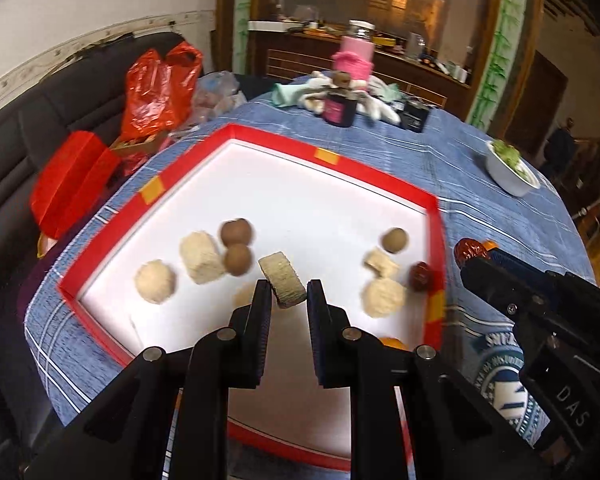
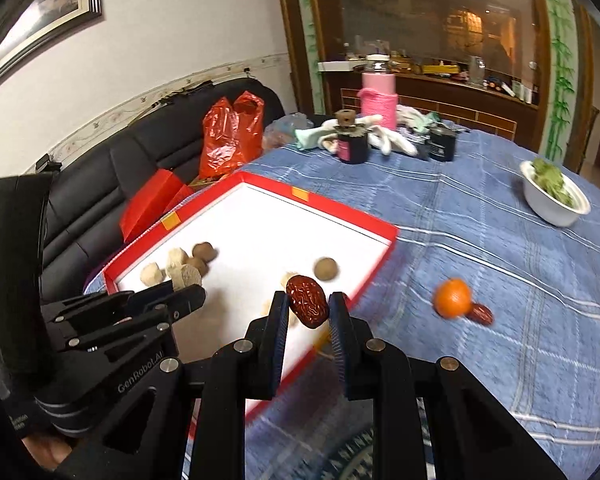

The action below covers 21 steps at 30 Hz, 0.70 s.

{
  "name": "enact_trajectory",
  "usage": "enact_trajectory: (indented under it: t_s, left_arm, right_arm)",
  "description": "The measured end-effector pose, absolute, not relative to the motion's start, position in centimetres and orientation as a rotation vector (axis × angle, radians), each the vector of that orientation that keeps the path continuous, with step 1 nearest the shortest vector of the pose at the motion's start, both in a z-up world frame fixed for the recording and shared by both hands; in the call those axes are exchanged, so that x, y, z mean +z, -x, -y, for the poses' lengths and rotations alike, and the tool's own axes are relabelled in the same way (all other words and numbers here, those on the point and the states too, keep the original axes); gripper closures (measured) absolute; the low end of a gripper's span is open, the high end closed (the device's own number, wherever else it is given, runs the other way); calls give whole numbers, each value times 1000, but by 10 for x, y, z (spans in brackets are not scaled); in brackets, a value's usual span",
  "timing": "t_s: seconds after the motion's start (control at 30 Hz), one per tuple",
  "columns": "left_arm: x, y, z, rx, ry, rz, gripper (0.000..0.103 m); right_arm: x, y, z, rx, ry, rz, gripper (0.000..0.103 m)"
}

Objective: Organize fruits
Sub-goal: 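Carry the red date and the pastry cube over the white tray, then open the left tool to drop the pastry cube while the right tool releases the date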

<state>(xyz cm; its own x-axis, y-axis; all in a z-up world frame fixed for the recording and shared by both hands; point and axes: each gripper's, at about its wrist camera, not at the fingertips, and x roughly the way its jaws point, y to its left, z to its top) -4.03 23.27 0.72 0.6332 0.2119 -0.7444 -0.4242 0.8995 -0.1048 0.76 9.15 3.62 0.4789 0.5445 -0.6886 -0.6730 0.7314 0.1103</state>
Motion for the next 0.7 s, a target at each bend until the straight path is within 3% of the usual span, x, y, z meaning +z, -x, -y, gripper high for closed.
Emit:
enact_trajectory:
  t_s: [0.7]
  left_arm:
    - [8,30,-280,462,306,-786,87]
  right_arm:
    - [8,-28,-149,786,229,-830,83]
